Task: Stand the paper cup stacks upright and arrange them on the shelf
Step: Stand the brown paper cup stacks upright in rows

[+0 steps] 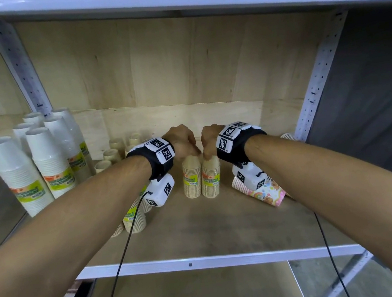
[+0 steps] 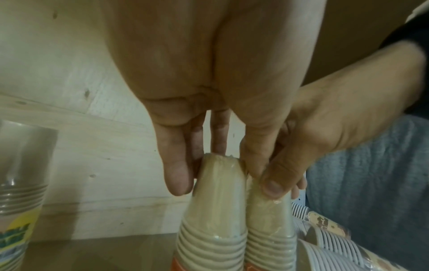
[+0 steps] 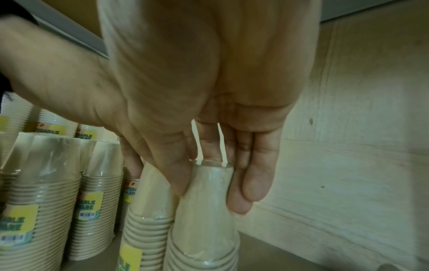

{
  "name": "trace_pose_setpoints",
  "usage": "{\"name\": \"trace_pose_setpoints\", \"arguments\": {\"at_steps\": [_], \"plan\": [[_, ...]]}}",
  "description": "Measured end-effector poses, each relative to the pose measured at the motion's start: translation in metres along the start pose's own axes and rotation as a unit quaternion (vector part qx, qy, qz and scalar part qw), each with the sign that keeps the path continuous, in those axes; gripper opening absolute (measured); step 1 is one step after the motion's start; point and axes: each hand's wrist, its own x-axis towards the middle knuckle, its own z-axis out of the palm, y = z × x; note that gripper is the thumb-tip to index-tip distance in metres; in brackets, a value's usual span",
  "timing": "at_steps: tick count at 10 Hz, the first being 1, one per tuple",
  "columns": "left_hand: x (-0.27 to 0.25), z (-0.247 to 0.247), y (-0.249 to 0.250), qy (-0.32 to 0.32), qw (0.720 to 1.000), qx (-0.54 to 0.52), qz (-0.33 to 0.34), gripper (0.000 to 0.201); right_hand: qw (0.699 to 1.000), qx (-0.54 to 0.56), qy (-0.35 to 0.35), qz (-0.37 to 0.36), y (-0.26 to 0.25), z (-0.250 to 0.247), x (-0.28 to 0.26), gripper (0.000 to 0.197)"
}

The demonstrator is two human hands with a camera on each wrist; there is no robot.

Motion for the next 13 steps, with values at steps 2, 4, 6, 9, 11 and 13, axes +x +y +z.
{"name": "trace_pose_setpoints", "arguments": {"at_steps": [2,4,6,9,11,13], "plan": [[-0.002,0.001,-0.002,-0.034,0.998,0.019,0.041,0.041,1.000,-0.022,-0.005,-0.015,-0.003,-0.002,-0.001,0.027],[0.000,0.003,-0.004,-0.011,0.999,0.018,0.029,0.026,0.998,-0.040,-0.030,-0.030,-0.004,-0.004,-0.005,0.015],[0.000,0.001,0.002,-0.024,0.999,0.020,0.011,0.029,0.999,-0.019,-0.024,-0.017,-0.003,-0.002,-0.003,0.009],[-0.019,-0.022,0.007,-0.118,0.993,0.027,-0.012,0.030,0.999,-0.017,-0.038,-0.023,-0.009,-0.009,-0.004,0.038],[-0.043,-0.043,-0.004,-0.180,0.982,0.020,-0.051,0.029,0.993,-0.093,-0.064,-0.040,-0.044,-0.015,-0.014,0.021],[-0.084,-0.070,-0.018,-0.213,0.973,0.020,-0.083,0.026,0.974,0.002,-0.208,-0.095,-0.082,-0.028,-0.033,0.027]]}}
